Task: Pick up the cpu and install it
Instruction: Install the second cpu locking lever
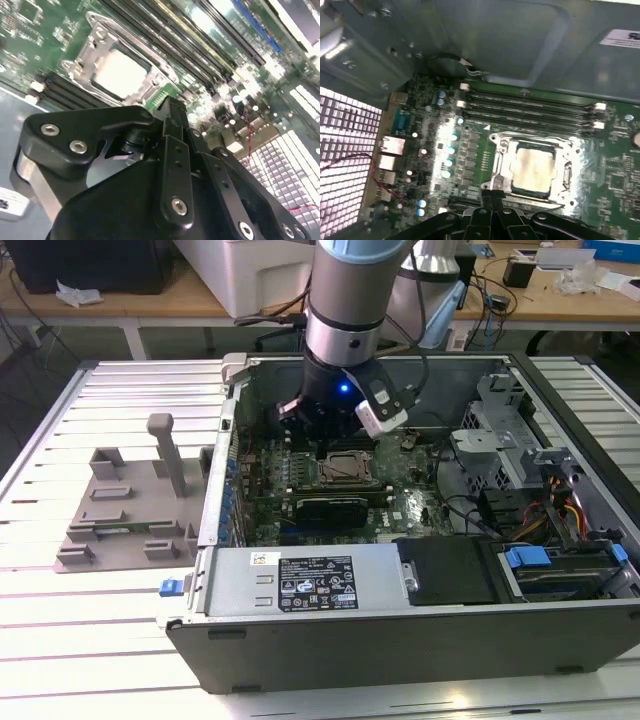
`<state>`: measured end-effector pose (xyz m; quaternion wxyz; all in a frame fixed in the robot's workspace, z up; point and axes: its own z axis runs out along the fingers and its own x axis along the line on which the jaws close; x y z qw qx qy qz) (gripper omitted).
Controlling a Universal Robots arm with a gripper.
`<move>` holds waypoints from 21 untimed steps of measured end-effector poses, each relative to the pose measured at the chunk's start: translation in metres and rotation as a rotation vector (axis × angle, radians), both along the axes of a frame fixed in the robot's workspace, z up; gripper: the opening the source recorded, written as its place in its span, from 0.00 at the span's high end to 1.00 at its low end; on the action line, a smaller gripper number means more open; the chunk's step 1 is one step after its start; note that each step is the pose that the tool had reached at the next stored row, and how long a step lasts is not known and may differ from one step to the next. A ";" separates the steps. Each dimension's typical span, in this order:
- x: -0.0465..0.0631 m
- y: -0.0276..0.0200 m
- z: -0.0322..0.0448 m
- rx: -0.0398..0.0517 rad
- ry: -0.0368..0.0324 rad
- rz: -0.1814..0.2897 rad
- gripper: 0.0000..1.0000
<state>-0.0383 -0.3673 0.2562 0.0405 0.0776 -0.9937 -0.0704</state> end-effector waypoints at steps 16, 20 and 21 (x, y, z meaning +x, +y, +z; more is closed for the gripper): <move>0.012 -0.0239 -0.0155 -0.0014 0.0047 -0.001 0.89; 0.008 -0.0229 -0.0263 -0.0015 0.0048 -0.001 0.89; 0.004 -0.0188 -0.0312 -0.0018 0.0049 0.000 0.89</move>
